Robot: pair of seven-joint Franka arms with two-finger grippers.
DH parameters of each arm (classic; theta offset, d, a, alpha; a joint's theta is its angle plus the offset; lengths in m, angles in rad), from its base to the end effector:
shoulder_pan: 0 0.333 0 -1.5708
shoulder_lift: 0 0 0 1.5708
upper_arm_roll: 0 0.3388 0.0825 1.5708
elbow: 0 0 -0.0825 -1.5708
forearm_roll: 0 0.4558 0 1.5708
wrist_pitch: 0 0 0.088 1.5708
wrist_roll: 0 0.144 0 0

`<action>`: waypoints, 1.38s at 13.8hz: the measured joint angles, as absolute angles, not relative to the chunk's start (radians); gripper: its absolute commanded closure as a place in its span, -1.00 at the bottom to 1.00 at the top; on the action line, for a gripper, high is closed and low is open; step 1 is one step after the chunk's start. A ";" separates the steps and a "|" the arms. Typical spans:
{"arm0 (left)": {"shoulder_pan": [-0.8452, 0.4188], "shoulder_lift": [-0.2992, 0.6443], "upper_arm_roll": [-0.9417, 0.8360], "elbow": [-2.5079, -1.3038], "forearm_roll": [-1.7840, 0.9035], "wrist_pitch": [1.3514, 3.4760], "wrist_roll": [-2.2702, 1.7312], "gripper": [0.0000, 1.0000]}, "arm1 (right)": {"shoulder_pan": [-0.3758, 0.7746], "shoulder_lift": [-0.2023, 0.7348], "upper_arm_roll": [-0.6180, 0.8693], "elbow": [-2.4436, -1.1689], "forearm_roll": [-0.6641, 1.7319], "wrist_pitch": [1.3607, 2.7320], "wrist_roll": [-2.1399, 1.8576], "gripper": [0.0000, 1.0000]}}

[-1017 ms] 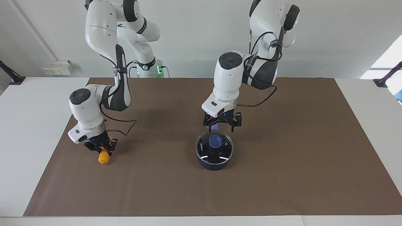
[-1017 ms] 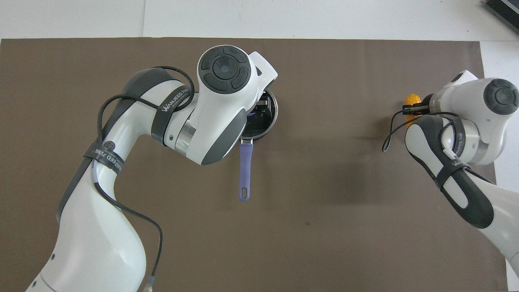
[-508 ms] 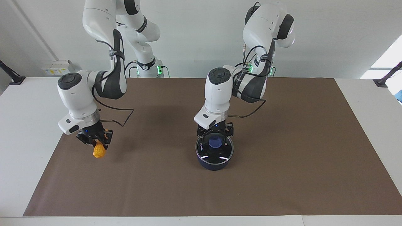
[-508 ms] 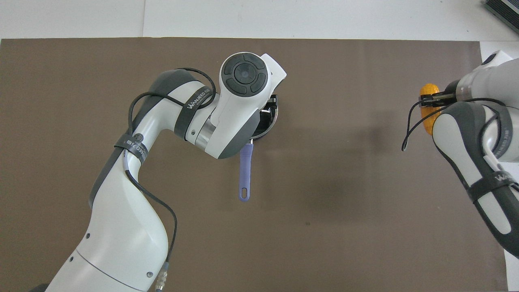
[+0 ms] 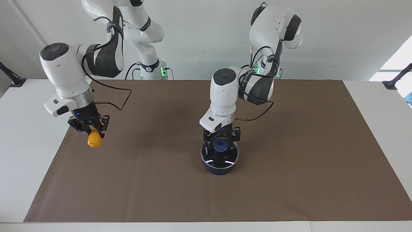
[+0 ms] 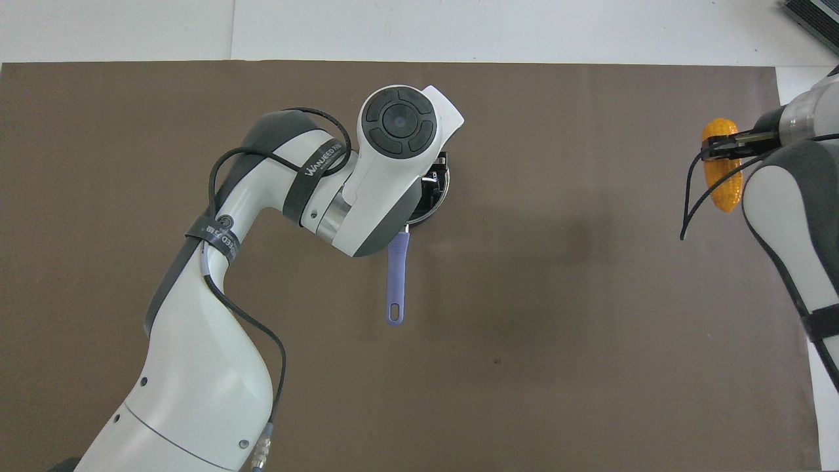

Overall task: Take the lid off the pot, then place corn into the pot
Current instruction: 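Grasp the lid knob with the left gripper while the right gripper grasps the corn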

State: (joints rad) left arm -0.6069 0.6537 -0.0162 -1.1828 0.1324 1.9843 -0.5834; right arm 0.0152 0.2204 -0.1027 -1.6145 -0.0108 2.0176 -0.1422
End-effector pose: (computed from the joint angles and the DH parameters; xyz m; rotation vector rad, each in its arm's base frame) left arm 0.6926 -0.4780 0.3830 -3.1142 0.1245 -0.2923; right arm 0.7262 -0.0596 0.4814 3.0747 0.0969 0.2760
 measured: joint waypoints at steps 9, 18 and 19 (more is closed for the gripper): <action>-0.607 0.659 -0.018 -1.184 0.133 1.986 -0.583 0.34 | 0.098 0.221 -0.104 -1.608 -0.011 1.990 -0.065 1.00; -0.607 0.609 -0.016 -1.182 0.133 1.962 -0.583 1.00 | 0.110 0.221 -0.102 -1.614 -0.011 1.990 -0.033 1.00; -0.607 0.588 -0.015 -1.186 0.133 1.949 -0.583 1.00 | 0.110 0.221 -0.102 -1.616 -0.011 1.989 -0.033 1.00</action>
